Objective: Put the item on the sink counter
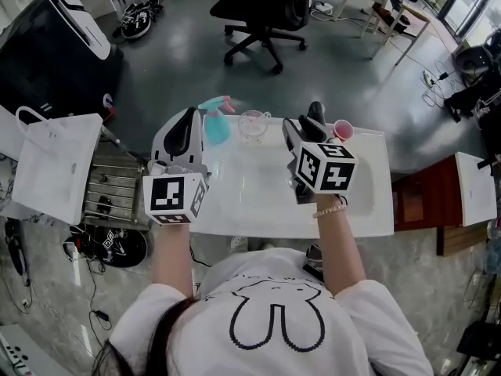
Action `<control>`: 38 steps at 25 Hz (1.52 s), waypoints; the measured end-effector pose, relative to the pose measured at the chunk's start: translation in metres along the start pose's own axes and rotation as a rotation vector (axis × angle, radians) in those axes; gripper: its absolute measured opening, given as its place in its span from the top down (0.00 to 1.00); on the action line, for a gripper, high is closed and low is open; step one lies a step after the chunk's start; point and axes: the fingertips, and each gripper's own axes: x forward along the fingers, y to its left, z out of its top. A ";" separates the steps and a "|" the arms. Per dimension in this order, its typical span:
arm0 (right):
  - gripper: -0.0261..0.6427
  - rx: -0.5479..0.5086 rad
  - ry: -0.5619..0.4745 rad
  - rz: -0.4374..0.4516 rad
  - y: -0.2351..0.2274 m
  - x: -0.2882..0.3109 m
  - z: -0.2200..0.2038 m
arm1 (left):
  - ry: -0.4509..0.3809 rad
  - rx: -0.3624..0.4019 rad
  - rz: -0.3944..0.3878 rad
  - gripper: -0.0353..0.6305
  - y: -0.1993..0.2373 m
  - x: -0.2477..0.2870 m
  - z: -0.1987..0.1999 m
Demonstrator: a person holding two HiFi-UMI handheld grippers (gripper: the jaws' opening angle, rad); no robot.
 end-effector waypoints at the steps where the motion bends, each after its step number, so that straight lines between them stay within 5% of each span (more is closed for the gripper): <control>1: 0.72 0.014 -0.024 0.011 0.002 -0.006 0.005 | -0.002 0.003 -0.005 0.93 -0.002 -0.001 0.001; 6: 0.89 0.022 -0.099 0.071 0.008 -0.032 0.030 | -0.006 0.019 -0.024 0.93 -0.009 0.000 0.006; 20: 0.92 -0.306 -0.288 0.090 0.027 -0.083 0.085 | -0.053 0.065 -0.054 0.93 -0.013 0.005 0.035; 28: 0.92 -0.490 -0.433 -0.004 0.020 -0.108 0.110 | -0.075 0.078 -0.059 0.93 -0.010 0.007 0.045; 38: 0.92 -0.519 -0.507 -0.111 -0.002 -0.135 0.138 | -0.112 0.087 -0.030 0.93 -0.001 0.008 0.062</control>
